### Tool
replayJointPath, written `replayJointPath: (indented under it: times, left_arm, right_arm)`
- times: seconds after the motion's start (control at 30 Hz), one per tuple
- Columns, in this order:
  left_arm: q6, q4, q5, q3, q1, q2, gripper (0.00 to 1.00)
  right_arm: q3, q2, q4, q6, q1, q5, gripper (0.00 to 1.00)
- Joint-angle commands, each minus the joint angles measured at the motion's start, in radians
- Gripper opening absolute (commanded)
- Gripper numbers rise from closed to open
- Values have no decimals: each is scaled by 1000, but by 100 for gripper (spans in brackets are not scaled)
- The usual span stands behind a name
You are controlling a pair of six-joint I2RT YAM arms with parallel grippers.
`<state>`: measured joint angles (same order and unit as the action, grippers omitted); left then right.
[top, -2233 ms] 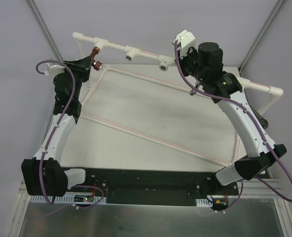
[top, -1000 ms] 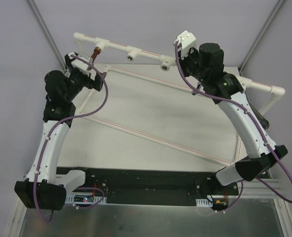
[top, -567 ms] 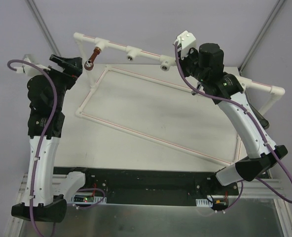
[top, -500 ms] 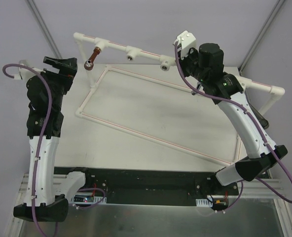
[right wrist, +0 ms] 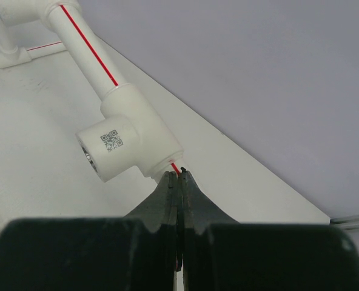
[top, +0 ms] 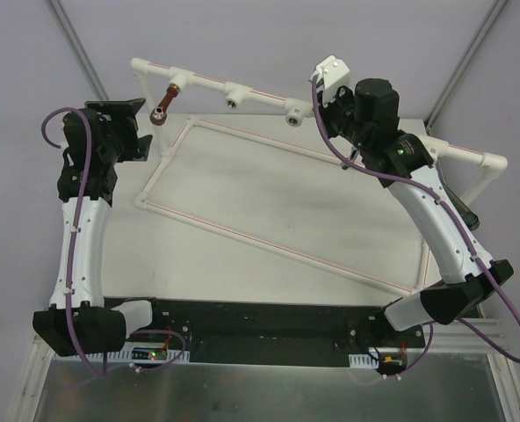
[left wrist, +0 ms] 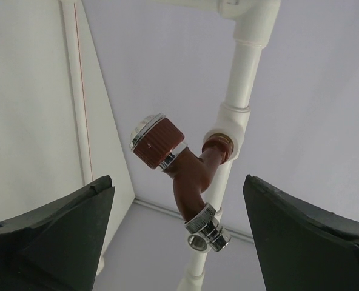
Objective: Install the water faucets
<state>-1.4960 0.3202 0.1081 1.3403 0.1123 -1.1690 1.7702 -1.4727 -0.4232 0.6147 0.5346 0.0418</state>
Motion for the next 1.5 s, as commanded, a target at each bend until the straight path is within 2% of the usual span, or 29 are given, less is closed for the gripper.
replayJointPath:
  times: [0.0, 0.13, 0.4, 0.5, 0.63, 0.7, 0.8, 0.83, 1.0, 1.07, 1.17, 1.33, 1.47]
  left_arm:
    - [-131, -3, 103, 63, 0, -33, 91]
    - [-173, -32, 151, 86, -14, -92, 90]
    - [-269, -122, 177, 82, -52, -170, 78]
    - [-328, -232, 171, 31, -57, -175, 61]
    - [-360, -366, 131, -29, -66, -172, 29]
    - [-359, -441, 105, -68, -69, -167, 16]
    - [-305, -516, 81, -121, -77, -164, 1]
    - [-272, -538, 76, -139, -80, -164, 0]
    - [27, -644, 76, -234, -80, -181, 0]
    - [185, -746, 108, -288, -80, -195, 0]
    - [470, -814, 183, -303, -80, -207, 0]
    - [993, -770, 309, -248, -91, -219, 0]
    - [1482, -629, 396, -204, -109, -205, 0]
  right_arm:
    - [-44, -34, -158, 0, -10, 46, 0]
    - [-38, -41, -157, 0, -10, 50, 0]
    - [-31, -51, -158, 5, -10, 64, 0]
    - [-32, -52, -158, 8, -8, 66, 0]
    - [-28, -54, -158, 8, -8, 67, 0]
    - [-29, -55, -157, 10, -10, 67, 0]
    - [-28, -58, -158, 11, -10, 67, 0]
    - [-29, -60, -158, 10, -8, 67, 0]
    - [-28, -63, -157, 13, -8, 64, 0]
    - [-25, -61, -158, 13, -10, 60, 0]
    - [-28, -57, -160, 14, -8, 59, 0]
    - [-29, -51, -160, 13, -10, 50, 0]
    - [-32, -43, -161, 11, -7, 46, 0]
